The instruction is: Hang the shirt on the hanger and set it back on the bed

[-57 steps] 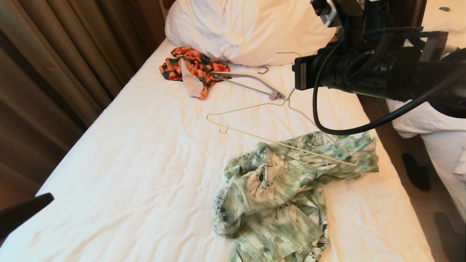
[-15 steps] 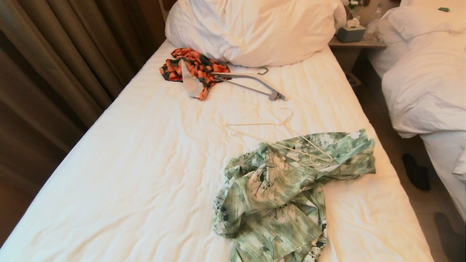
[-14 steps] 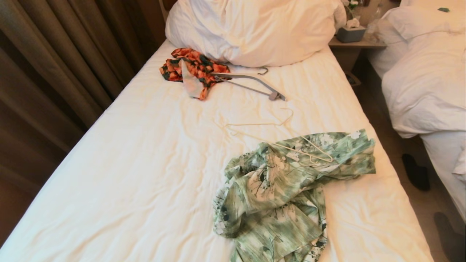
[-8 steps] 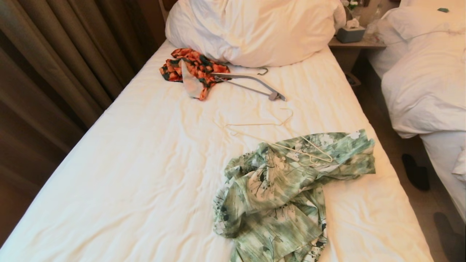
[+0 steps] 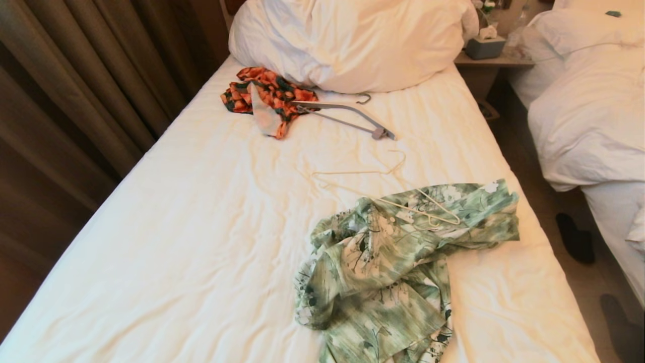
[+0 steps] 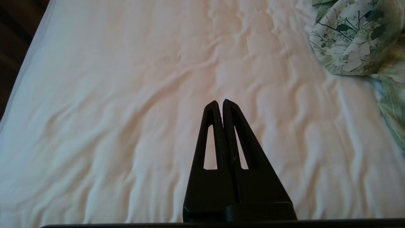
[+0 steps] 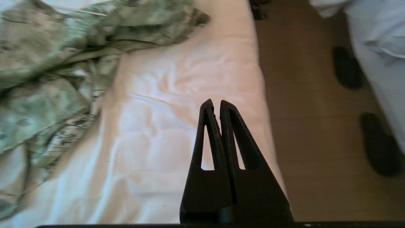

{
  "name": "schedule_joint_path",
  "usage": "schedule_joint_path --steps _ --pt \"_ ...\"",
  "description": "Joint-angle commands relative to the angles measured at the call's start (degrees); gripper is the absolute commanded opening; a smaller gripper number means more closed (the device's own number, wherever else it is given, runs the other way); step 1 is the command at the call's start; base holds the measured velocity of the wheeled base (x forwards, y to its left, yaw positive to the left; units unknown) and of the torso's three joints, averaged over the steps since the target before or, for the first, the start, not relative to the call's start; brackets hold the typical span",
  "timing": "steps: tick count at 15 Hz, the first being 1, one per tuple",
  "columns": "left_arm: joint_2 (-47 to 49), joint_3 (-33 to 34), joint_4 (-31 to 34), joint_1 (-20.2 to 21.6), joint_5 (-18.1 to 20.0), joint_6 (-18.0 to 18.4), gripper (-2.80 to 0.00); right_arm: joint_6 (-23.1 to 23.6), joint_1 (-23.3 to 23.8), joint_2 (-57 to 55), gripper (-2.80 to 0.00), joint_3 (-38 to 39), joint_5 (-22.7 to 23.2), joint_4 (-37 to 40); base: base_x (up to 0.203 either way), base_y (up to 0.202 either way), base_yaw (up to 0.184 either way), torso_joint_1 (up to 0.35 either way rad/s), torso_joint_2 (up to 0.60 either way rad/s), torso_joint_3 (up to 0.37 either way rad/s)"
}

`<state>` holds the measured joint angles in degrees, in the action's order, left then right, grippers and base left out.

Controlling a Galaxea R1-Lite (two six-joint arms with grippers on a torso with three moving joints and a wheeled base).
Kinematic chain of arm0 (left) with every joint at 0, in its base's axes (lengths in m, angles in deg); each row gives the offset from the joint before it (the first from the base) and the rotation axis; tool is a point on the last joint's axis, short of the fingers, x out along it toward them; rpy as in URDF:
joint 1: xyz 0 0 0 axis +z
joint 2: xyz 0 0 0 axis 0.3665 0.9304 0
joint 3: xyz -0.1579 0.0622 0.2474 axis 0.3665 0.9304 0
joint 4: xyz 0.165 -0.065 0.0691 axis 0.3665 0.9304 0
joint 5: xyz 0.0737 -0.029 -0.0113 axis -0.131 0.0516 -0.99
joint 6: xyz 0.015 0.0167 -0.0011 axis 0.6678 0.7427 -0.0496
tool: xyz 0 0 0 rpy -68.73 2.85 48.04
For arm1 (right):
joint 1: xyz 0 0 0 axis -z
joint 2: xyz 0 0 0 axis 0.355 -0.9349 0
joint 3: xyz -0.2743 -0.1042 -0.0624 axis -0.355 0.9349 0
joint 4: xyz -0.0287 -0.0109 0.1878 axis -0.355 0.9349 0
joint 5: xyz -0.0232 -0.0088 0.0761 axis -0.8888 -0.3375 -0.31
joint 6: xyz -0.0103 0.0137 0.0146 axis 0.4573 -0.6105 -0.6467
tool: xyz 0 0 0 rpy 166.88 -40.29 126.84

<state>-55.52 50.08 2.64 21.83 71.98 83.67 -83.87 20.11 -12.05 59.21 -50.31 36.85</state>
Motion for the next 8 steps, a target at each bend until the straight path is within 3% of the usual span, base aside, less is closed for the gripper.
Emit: schedule_joint_path --steps 1,8 --pt "0.0 0.1 0.1 0.0 -0.4 -1.1 -2.8 -0.3 -0.1 0.0 -2.8 2.6 1.6 -1.6 0.0 0.0 0.0 0.0 0.0 0.0" --pt "0.0 0.0 0.1 0.0 -1.1 -1.6 -2.8 3.5 0.0 0.0 -2.8 4.2 1.8 -3.5 0.0 0.0 0.0 0.0 0.0 0.0"
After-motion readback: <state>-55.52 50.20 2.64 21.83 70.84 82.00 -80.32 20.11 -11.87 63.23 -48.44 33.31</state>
